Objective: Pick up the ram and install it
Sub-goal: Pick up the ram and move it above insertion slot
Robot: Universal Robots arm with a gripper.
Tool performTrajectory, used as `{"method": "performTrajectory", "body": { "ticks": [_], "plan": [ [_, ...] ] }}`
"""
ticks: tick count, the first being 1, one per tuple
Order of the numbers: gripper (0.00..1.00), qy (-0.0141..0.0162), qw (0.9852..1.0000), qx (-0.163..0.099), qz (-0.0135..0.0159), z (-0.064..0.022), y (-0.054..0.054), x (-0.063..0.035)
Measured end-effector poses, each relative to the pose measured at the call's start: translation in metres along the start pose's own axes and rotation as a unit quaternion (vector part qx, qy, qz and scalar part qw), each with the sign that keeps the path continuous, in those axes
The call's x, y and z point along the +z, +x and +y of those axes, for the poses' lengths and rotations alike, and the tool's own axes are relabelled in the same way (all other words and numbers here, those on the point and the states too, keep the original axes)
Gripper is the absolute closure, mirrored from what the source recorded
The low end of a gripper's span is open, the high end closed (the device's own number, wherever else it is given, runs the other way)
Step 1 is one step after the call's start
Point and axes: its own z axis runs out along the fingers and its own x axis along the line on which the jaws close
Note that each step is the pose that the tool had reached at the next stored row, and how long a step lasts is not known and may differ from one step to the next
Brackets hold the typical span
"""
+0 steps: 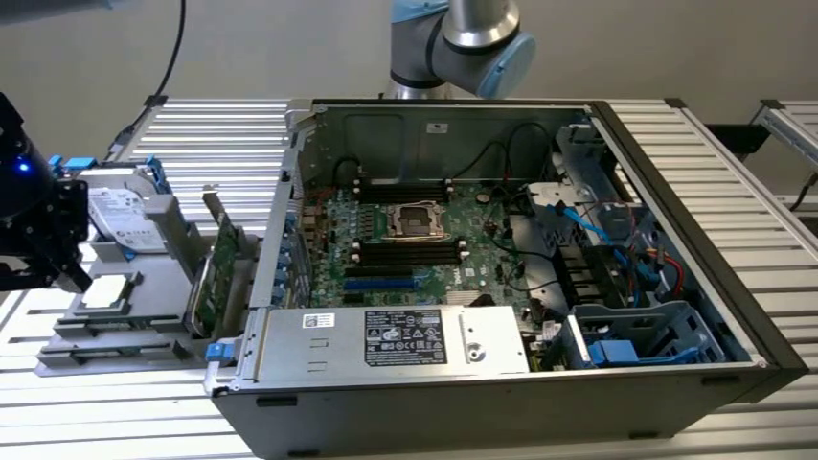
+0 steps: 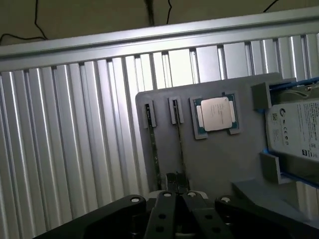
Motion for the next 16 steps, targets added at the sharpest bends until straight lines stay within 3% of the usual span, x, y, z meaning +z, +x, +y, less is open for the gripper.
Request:
{"method": "performTrajectory", "body": {
  "ticks": [2, 5, 7, 9, 10, 11, 16],
  "plan": [
    [0.89, 0.0, 0.9998, -0.018, 0.0012, 0.0, 0.0, 0.0002],
    [0.88, 0.0001, 0.9998, -0.022, 0.0021, 0.0001, 0.0, 0.0003],
    [0.84, 0.0001, 0.9998, -0.022, 0.0021, 0.0001, 0.0, 0.0002],
    [0.71, 0.0001, 0.9998, -0.022, 0.0021, 0.0001, 0.0, 0.0003],
    [0.71, 0.0001, 0.9998, -0.022, 0.0021, 0.0001, 0.0, 0.0004],
    [0.64, 0.0001, 0.9998, -0.022, 0.0021, 0.0, 0.0, 0.0015],
    [0.64, -0.0011, 0.9996, -0.03, 0.0025, -0.0009, 0.005, 0.0105]
  ]
}}
